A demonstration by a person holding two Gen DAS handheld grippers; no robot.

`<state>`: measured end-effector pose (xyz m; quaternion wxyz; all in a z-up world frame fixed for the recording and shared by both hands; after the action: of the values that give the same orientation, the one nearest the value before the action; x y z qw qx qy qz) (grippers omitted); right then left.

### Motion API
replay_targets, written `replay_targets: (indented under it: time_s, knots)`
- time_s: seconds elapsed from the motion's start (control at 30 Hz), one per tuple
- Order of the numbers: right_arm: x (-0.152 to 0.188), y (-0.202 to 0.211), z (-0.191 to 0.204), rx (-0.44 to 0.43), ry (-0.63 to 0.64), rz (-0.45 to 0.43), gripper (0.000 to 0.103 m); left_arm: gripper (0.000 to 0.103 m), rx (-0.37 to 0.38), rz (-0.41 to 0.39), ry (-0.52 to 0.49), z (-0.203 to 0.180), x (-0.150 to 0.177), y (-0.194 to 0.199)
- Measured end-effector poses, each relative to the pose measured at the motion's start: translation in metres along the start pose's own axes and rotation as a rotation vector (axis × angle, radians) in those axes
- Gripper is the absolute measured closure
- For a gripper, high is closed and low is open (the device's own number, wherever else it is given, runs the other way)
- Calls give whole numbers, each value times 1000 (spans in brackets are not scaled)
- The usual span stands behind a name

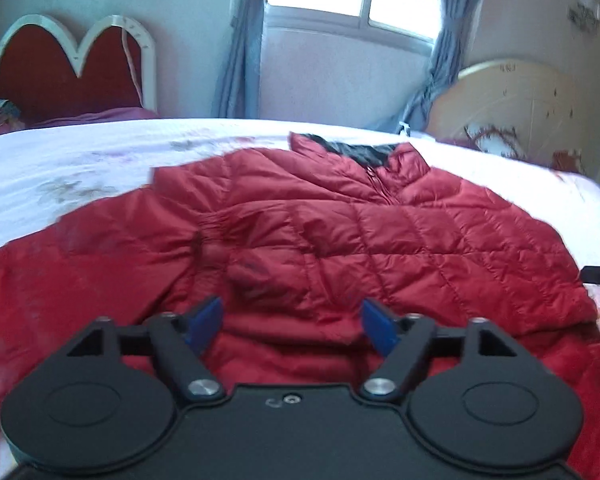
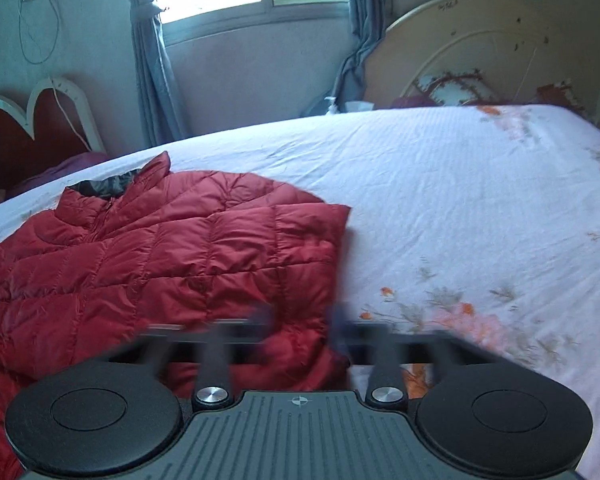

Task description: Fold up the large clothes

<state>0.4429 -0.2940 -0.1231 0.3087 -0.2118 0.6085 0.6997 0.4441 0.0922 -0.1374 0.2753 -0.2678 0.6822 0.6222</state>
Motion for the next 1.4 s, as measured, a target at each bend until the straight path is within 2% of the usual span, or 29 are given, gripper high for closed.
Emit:
replay_targets:
  time_s: [0.03,0.1,0.2,0.27,0.33,0.47,0.6,0.83,0.87,0.9,0.93,0.97,1.0,1.03,1.13,1.3,1.4]
  knots:
    - [2,10,0,-19,7,-35,16,10,-29,-16,12,7,3,9]
    - [6,23,2,-39,12,-39,20,13,-53,-26,58,28,10,28]
    - [14,35,5,-50,13,-31,36,20,-99,-29,189,72,25,55]
    - [18,38,9,-61,6,-15,43,26,-140,-21,299,108,39,74]
    - [23,37,15,-65,9,10,43,30,-168,-24,428,146,53,92]
    - [30,33,30,-85,27,42,43,30,-259,-50,694,216,90,132]
    - [29,28,52,-116,50,56,43,36,-242,-139,939,267,118,161]
    - [19,20,66,-125,-24,65,43,43,-213,-295,1211,319,130,166]
    - [17,19,65,-117,-33,63,43,48,-214,-310,1237,326,131,165]
    - [16,19,64,-110,-39,63,43,58,-218,-322,1261,334,133,166]
    - [15,19,63,-105,-46,61,43,75,-222,-328,1280,338,133,163]
    - [14,19,62,-100,-52,60,43,87,-221,-321,1283,343,131,160]
    - [14,19,61,-95,-55,59,43,95,-216,-320,1272,348,130,160]
    - [13,19,60,-92,-58,59,43,96,-226,-334,1244,349,123,160]
    - [11,23,57,-80,-63,47,43,96,-246,-360,1076,337,87,164]
    - [9,28,51,-63,-105,29,43,97,-143,-358,831,293,8,136]
    - [7,33,47,-63,-137,12,43,97,-49,-303,645,238,-40,104]
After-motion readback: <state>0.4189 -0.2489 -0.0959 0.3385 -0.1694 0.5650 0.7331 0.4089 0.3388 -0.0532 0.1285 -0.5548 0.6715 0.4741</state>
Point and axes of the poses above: each gripper's, at about its wrist camera, not at the fingertips, and y roughly against the way its jaws point, z to its left, x to its underside, the point moved 5 cm from there along -y, roughly the way its jaws point, and after that the axes turned 3 degrees about z, right-handed, at the moved point
